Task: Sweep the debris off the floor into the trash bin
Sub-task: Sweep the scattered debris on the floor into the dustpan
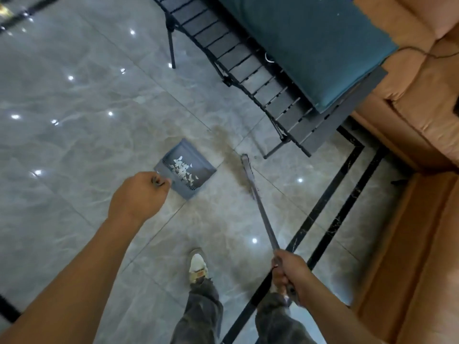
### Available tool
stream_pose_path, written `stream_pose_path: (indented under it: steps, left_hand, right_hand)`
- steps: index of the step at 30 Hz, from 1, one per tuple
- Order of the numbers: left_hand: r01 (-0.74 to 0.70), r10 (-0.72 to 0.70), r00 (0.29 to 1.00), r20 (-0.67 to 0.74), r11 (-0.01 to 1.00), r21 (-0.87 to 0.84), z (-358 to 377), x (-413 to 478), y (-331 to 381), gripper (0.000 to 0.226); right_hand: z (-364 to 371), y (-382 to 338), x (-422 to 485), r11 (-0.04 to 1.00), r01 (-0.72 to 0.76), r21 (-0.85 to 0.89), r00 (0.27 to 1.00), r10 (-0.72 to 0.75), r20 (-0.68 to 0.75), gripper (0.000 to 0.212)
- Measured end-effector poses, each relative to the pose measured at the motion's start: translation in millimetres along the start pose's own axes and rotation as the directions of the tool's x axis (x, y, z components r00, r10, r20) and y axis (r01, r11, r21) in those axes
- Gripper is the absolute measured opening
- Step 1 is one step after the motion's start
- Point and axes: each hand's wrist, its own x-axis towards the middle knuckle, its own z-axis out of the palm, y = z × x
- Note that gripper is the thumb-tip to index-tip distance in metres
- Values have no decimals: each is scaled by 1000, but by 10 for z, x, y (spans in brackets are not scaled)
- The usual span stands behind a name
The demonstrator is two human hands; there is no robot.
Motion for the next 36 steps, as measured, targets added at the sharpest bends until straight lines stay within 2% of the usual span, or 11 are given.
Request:
stream_pose_path:
  steps: [5, 10, 14, 16, 18, 23, 25, 27, 29, 32, 36]
  left_hand:
    - [-79, 72, 996, 47, 984, 160, -110, 604, 243, 30]
    - [-200, 249, 962, -108, 920, 337, -188, 1234, 497, 16]
    - [-178, 338, 907, -253, 849, 497, -241, 1623, 592, 24]
    - [-174, 352, 887, -298, 854, 490, -264, 1819, 620, 29]
    - [-190, 379, 870, -315, 848, 496, -250, 1940, 667, 27]
    - [-211, 407, 856, -320, 838, 503, -151, 2133, 858, 27]
    - [-198, 396, 854, -338, 847, 493, -169, 2184, 871, 28]
    - [-195, 384, 855, -348, 861, 470, -196, 2206, 852, 19]
    - [-199, 366, 868, -335, 876, 440, -246, 2197, 814, 13]
    - [-197, 347, 876, -333, 891, 409, -326, 2184, 747, 20]
    - [-183, 325, 883, -338, 903, 389, -430, 2171, 668, 23]
  right_hand:
    - [422, -907, 553, 956, 240, -167, 965, -253, -67, 20]
    - [859, -2037, 1384, 858, 411, -307, 884, -457, -93, 18]
    - [1190, -2995, 1922, 799, 459, -389, 824, -546, -150, 23]
    - [1380, -3474, 2186, 781, 480, -400, 801, -576, -164, 23]
    - [1505, -3847, 2415, 780, 488, -391, 791, -585, -178, 22]
    - [1750, -4526, 2719, 725, 409, -554, 796, -580, -172, 26]
    - [1852, -4606, 2774, 713, 378, -591, 796, -576, -186, 29]
    - [1845, -4470, 2751, 720, 320, -616, 810, -545, -217, 29]
    - [1693, -4081, 2682, 653, 266, -709, 815, -545, -196, 29]
    - [1230, -3165, 2424, 562, 225, -796, 813, -558, -164, 32]
    - [655, -2116, 1773, 667, 274, -693, 839, -518, -167, 29]
